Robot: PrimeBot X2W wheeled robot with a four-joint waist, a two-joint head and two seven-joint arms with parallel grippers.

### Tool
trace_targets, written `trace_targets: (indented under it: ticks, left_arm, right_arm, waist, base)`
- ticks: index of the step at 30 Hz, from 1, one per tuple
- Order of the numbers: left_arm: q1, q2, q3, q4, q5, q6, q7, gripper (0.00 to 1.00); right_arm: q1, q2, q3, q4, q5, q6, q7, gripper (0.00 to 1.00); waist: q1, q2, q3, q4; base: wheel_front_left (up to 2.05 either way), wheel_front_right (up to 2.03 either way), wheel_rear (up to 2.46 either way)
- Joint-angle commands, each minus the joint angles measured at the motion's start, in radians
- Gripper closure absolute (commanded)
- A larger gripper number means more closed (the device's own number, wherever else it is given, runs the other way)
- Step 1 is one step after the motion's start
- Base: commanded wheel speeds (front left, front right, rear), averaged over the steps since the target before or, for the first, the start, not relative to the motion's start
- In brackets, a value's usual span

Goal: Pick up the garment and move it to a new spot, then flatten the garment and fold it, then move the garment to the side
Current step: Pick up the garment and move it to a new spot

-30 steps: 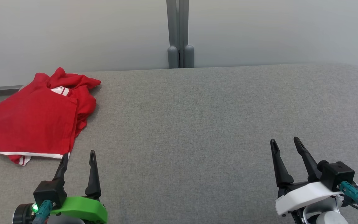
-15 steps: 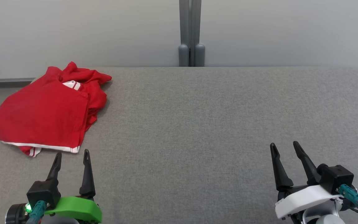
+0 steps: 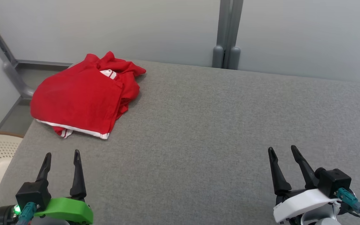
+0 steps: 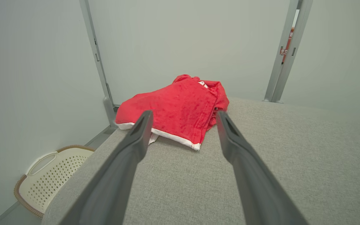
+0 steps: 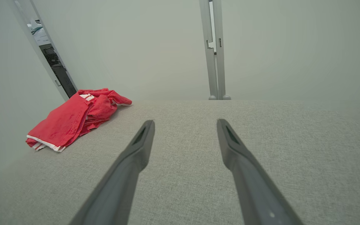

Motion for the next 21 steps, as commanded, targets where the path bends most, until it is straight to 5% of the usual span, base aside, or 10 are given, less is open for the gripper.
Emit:
trace_targets:
  ticks: [1,21]
  left_arm:
    - [0.015,0.006,0.003,-0.004,-0.003,0.006,0.004,0.0]
    - [0.04,0.019,0.02,-0.013,-0.006,0.041,-0.039,0.0]
  right_arm:
    - [0.009,0.003,0.003,0.004,0.002,0.0,-0.008,0.0]
    - [-0.007,0.009,0.055,0.028,0.012,0.0,-0.017,0.0]
  waist:
    - [0.0,0.0,-0.003,0.055]
    - [0.0,0.0,0.001,0.264]
  base:
    - [0.0,0.0,0.0]
    - [0.0,0.0,0.0]
